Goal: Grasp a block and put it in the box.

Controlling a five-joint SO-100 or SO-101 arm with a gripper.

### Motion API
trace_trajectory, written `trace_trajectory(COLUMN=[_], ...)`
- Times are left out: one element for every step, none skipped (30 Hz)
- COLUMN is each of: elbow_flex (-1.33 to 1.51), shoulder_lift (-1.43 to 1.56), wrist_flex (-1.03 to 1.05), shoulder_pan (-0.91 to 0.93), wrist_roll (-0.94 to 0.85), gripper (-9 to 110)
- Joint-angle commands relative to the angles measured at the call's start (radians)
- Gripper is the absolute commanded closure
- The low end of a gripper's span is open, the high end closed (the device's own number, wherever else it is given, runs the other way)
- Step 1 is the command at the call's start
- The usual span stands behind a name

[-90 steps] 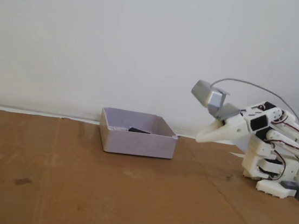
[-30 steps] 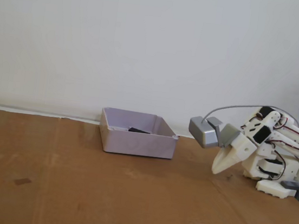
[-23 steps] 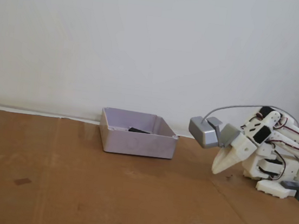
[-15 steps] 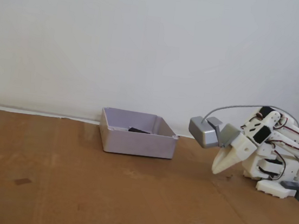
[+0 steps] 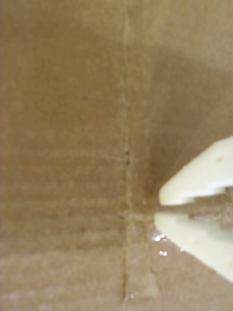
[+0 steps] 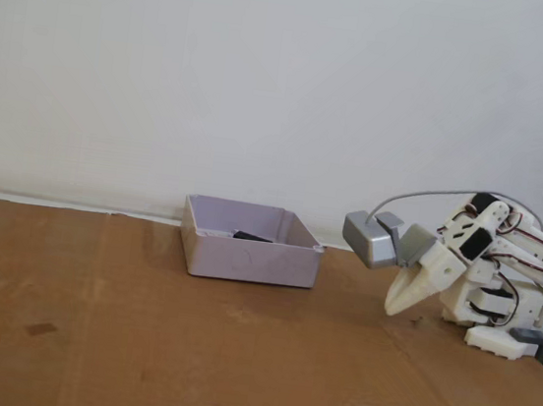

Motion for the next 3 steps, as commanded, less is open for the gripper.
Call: trace_trajectory(elbow_flex=[0.044, 0.044, 0.044], shoulder_lift=[0.028, 0.028, 0.028], wrist_flex=[0.176, 0.176, 0.176], shoulder_pan=[0.011, 0.011, 0.011], wrist_roll=[0.008, 0.008, 0.008], gripper=[101, 101, 101])
